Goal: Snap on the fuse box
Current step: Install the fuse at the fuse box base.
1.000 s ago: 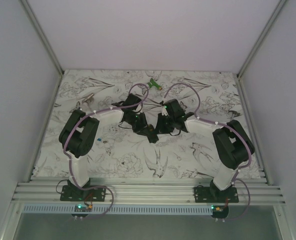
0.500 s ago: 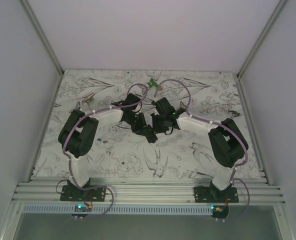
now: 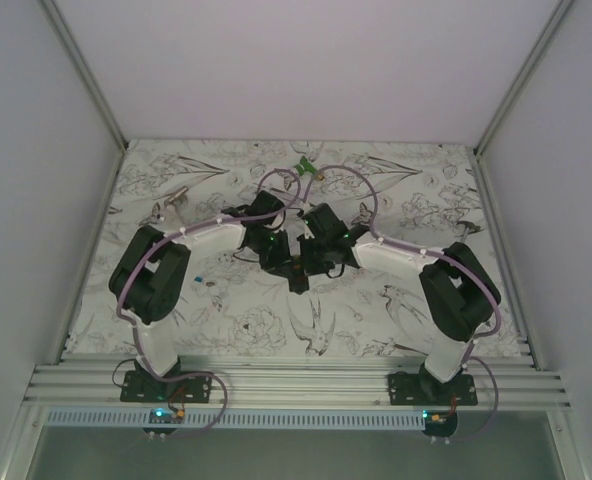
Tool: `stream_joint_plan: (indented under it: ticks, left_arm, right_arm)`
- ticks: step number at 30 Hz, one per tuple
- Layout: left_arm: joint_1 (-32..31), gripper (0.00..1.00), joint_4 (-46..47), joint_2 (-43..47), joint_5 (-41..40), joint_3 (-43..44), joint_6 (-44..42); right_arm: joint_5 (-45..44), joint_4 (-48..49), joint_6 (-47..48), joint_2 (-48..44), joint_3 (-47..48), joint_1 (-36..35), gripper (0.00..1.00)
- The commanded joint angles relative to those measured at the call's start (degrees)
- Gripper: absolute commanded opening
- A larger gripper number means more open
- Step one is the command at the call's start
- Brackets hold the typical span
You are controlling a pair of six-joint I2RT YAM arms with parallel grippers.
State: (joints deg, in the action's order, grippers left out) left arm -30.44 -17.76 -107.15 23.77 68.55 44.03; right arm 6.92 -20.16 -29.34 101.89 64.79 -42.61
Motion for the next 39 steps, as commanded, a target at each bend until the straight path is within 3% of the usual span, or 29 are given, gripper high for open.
stream_joint_plan:
  ticks: [1,8,14,16,24,33,39]
  left_arm:
    - [-0.9,0.13,-8.9,-0.8,-10.7,-2.1,-6.4]
    - [-0.9,0.26,-7.7,4.3,-8.9,-2.8,-8.2]
    - [0.4,0.45,-3.8,11.3,-8.5,-7.1,-7.1]
    - [1.2,0.55,-2.2,13.7,-8.7,-9.2,-6.4]
    - [7.5,0.74,1.8,21.3,-10.3,-18.0,-2.3]
    - [13.3,0.90,2.9,24.3,-11.2,-22.8,-0.4]
    - [14.8,0.94,3.2,25.0,-11.4,-23.8,-0.4]
  right_arm:
    - [2.8,-7.7,-1.4,0.2,-3.4,-2.0,0.05]
    - [2.6,-6.1,-0.9,-5.3,-3.9,-2.0,0.08]
    - [2.5,-7.5,7.7,-7.4,-1.3,-2.0,0.13]
    - [3.0,-8.4,12.4,-7.1,0.8,-2.0,0.15]
    - [3.9,-12.1,23.1,0.5,10.2,-3.4,0.18]
    - [1.8,-16.8,26.0,7.6,17.9,-5.8,0.15]
    - [0.9,-19.5,26.0,9.2,19.9,-6.6,0.10]
